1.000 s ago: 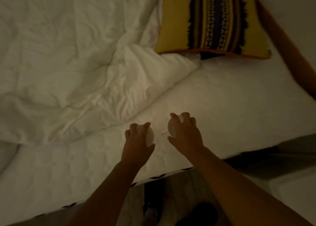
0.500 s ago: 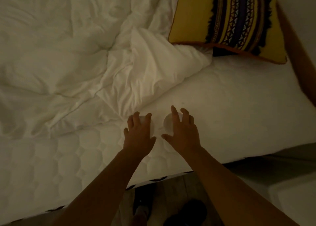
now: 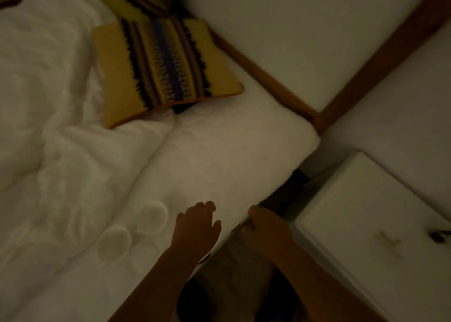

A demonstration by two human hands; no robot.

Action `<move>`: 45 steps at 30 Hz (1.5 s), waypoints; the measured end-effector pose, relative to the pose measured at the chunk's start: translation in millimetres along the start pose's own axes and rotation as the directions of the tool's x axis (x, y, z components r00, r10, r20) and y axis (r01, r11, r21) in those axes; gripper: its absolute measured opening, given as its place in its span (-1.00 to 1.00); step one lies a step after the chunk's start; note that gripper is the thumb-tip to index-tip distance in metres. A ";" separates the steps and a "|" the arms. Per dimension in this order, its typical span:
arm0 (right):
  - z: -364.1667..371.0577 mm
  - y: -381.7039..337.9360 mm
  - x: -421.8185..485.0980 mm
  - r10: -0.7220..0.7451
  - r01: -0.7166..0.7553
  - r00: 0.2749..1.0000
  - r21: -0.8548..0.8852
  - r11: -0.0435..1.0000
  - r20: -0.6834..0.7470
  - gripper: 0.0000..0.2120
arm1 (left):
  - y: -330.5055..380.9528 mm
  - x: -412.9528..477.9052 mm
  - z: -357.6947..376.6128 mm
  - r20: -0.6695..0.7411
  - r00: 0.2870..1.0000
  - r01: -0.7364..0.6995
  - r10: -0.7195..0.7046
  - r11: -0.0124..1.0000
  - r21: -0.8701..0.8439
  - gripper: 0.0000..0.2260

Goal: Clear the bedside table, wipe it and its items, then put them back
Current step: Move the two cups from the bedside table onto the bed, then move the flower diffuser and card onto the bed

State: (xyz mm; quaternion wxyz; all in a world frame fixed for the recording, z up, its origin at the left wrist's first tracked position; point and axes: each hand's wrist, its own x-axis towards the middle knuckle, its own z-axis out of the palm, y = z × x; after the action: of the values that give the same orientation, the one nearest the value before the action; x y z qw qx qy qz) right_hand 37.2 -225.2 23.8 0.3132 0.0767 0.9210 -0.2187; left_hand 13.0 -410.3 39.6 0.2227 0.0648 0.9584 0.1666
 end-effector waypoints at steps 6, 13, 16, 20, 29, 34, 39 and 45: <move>-36.8 171.4 -23.7 0.203 -0.179 0.973 0.199 0.964 -0.107 -0.65 | 153.3 53.2 61.7 0.179 0.961 -0.217 0.209 0.976 0.027 -0.64; -47.8 380.6 -91.5 0.502 -0.353 0.841 0.496 0.793 -0.204 -0.73 | 345.8 78.1 162.3 0.276 0.859 -0.465 0.431 0.882 0.070 -0.69; -43.1 442.4 -119.2 0.645 -0.390 0.736 0.650 0.652 -0.206 -0.80 | 406.3 83.1 198.0 0.305 0.775 -0.580 0.553 0.815 -0.005 -0.63; -29.5 509.8 -139.8 0.849 -0.328 0.518 0.894 0.307 -0.101 -0.83 | 473.1 94.5 244.1 0.345 0.708 -0.634 0.616 0.769 -0.073 -0.44; -41.1 569.0 -111.9 0.873 0.136 0.464 0.986 0.096 -0.149 -0.48 | 543.6 136.5 311.0 0.275 0.721 -0.617 0.636 0.770 -0.161 -0.17; -46.2 583.0 -83.2 0.831 0.248 0.516 0.965 0.089 -0.210 -0.85 | 542.1 148.3 327.4 0.211 0.667 -0.632 0.715 0.693 -0.348 -0.35; -49.5 579.6 -77.5 0.830 0.257 0.513 0.962 0.096 -0.220 -0.81 | 539.6 147.3 325.9 0.170 0.647 -0.708 0.744 0.668 -0.230 -0.50; -80.4 535.3 -62.3 0.688 0.290 0.670 0.952 0.102 -0.277 -0.87 | 485.1 153.2 281.7 0.197 0.843 -0.376 0.501 0.810 -0.449 -0.49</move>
State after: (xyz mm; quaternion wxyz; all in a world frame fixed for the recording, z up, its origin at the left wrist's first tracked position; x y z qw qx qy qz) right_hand 191.8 288.6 -71.2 -0.1608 0.4787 0.5528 -0.6629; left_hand 26.9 156.1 -91.8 0.3315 0.2659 0.8167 0.3905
